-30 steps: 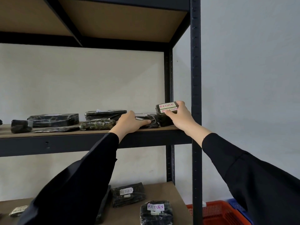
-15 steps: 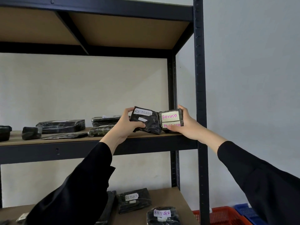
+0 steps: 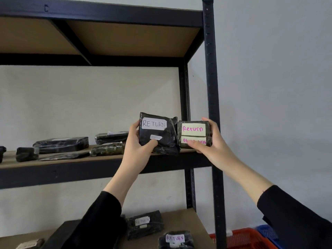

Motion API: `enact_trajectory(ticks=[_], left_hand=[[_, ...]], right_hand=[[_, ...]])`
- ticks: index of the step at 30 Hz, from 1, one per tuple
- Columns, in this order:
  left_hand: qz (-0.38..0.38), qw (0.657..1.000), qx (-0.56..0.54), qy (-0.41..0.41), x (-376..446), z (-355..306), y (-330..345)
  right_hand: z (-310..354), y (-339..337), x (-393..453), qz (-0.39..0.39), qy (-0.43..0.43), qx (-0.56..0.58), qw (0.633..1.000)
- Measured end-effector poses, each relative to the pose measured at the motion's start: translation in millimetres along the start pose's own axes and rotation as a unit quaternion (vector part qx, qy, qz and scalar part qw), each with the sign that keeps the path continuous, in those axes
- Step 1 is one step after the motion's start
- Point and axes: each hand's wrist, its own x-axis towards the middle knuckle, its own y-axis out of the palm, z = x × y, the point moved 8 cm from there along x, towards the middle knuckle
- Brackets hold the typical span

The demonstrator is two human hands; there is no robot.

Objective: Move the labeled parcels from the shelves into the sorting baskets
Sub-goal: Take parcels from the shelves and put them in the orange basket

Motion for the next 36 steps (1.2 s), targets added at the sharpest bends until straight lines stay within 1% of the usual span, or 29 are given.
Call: enact_trajectory(ticks=[3,6,9,12,16,20,22,27,31,34,36], left_hand=[[-0.015,1.000,-0.022,-0.001,-43,-14,18],[-0.017,0.999,-0.029,-0.007,-89,-22,50],[-0.010,0.997,-0.053,-0.047,-136,-16,91],[0.007,0.994,-0.052,-0.095,-184,5,139],[0.020,0.982,-0.053,-0.179,-238,44,205],[0.026,0.969,-0.053,-0.241,-269,84,259],[0.025,0.960,-0.051,-0.274,-278,109,280],[0.024,0.943,-0.050,-0.329,-291,177,320],[0.010,0.924,-0.036,-0.380,-291,237,351],[-0.006,0.914,-0.005,-0.406,-280,281,367],[-0.018,0.903,0.016,-0.428,-270,314,375]], right_hand=[[-6,-24,-35,0.007,0.019,0.033,0.999],[-19,-58,-75,0.003,0.046,0.054,0.997],[-46,-94,-118,0.013,0.088,0.045,0.995],[-87,-133,-165,0.006,0.135,0.035,0.990],[-161,-183,-210,-0.020,0.223,0.036,0.974],[-237,-214,-247,-0.009,0.321,0.031,0.946],[-267,-223,-262,-0.007,0.356,0.035,0.934],[-332,-234,-283,-0.024,0.409,0.040,0.911],[-398,-237,-288,-0.021,0.458,-0.001,0.889],[-448,-231,-278,-0.014,0.488,-0.022,0.873],[-476,-225,-264,-0.009,0.491,-0.040,0.870]])
